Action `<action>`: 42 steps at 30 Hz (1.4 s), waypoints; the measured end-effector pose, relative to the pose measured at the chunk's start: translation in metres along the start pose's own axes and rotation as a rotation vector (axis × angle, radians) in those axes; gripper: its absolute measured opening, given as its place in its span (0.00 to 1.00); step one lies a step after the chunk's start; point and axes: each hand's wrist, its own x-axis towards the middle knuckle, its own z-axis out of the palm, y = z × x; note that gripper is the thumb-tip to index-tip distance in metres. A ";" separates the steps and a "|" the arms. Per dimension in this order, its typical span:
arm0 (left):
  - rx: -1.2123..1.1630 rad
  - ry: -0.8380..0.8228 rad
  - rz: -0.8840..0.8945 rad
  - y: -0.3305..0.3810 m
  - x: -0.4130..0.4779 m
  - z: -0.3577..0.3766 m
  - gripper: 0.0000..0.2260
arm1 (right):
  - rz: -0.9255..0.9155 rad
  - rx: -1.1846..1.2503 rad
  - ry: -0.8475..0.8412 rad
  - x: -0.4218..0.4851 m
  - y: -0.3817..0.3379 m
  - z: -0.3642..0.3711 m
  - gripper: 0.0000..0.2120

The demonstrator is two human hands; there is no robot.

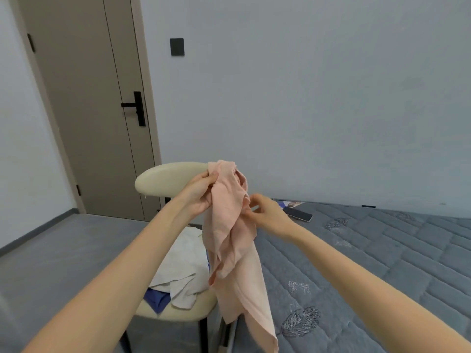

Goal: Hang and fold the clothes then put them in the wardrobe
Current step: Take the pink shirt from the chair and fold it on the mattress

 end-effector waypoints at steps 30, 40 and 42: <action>1.741 0.103 0.248 -0.033 -0.023 -0.087 0.44 | -0.014 0.112 0.666 0.047 -0.047 -0.070 0.06; 1.470 0.284 0.369 -0.026 -0.002 -0.074 0.21 | 0.034 -0.767 0.147 -0.005 -0.002 -0.086 0.20; 1.489 0.307 0.444 -0.028 0.001 -0.063 0.20 | 0.012 -0.827 0.245 -0.015 0.004 -0.094 0.11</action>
